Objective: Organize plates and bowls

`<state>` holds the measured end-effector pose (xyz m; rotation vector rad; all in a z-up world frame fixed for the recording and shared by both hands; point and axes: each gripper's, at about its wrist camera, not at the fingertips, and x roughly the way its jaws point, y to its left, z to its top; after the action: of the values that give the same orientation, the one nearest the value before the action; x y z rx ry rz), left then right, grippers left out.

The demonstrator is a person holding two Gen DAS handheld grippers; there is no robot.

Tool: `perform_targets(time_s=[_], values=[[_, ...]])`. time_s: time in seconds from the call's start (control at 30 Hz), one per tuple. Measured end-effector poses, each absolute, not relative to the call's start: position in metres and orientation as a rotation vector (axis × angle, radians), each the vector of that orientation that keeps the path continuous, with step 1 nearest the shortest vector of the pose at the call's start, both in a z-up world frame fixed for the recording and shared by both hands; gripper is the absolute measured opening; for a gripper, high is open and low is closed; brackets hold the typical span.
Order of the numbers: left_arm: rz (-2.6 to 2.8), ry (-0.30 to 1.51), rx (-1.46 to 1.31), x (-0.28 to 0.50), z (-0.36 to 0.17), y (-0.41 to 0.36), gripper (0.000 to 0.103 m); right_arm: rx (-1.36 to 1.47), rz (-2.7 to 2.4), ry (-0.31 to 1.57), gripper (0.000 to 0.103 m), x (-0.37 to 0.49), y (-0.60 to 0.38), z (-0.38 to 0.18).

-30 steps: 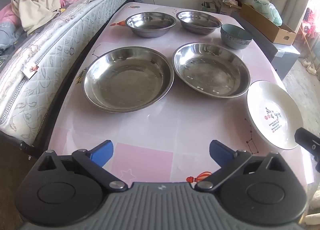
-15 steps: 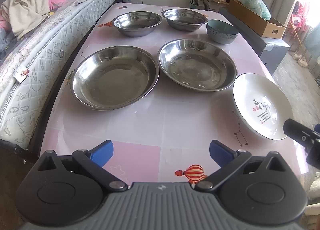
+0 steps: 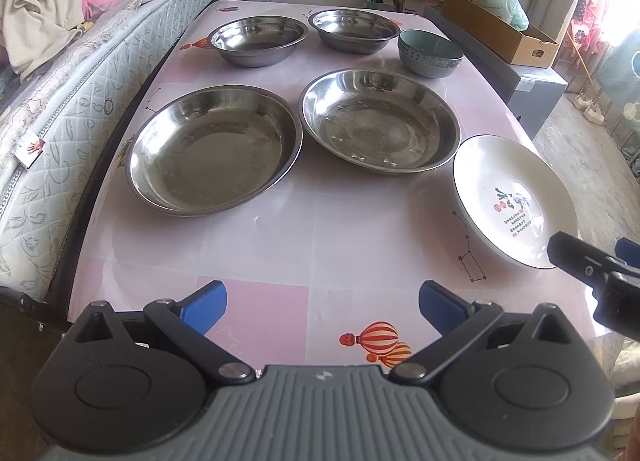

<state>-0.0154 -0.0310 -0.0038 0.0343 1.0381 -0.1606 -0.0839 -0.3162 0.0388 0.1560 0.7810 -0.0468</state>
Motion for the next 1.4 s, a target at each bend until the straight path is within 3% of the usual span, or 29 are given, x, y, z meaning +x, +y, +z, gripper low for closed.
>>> perform_targets(time_s=[1.4], values=[[-0.142, 1.073, 0.015, -0.007, -0.015, -0.024, 0.103, 0.122, -0.022, 0.833, 0.102, -0.069, -0.306, 0.029]])
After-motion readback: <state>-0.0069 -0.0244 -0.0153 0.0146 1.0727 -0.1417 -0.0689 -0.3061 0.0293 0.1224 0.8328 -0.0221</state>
